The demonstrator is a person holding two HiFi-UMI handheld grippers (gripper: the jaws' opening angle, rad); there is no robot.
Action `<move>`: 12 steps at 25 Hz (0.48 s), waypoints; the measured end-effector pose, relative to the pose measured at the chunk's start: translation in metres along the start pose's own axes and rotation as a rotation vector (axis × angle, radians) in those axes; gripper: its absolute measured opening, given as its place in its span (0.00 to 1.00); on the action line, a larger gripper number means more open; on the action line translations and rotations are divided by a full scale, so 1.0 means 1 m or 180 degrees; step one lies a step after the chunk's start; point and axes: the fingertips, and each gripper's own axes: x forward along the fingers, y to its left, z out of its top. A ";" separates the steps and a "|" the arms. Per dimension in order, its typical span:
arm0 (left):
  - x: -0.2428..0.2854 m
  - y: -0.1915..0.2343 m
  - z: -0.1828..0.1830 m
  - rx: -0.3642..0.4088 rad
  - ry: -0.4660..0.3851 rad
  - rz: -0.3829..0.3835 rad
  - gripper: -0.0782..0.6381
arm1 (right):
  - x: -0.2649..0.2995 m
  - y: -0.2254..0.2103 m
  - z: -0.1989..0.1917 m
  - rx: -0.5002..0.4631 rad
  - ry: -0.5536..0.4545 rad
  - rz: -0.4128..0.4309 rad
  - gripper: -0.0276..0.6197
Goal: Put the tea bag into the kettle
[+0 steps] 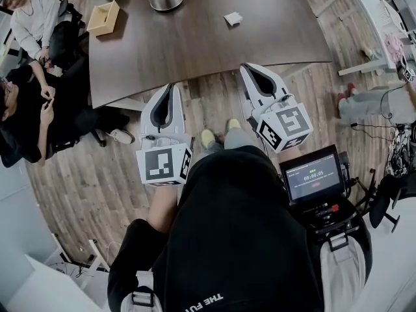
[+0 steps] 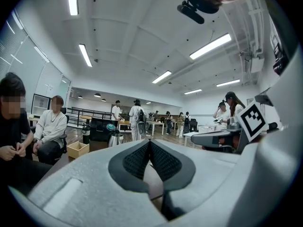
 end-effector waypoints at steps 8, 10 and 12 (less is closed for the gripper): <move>0.024 0.019 -0.005 -0.0040 0.0050 0.0051 0.11 | 0.029 -0.010 -0.002 0.0014 0.0041 0.0036 0.05; 0.044 0.023 -0.011 -0.0032 0.0092 0.0058 0.11 | 0.045 -0.022 -0.008 -0.0035 0.0056 0.0060 0.05; 0.066 0.026 -0.016 -0.0023 0.0119 0.0069 0.11 | 0.061 -0.039 -0.012 -0.0057 0.0076 0.0079 0.05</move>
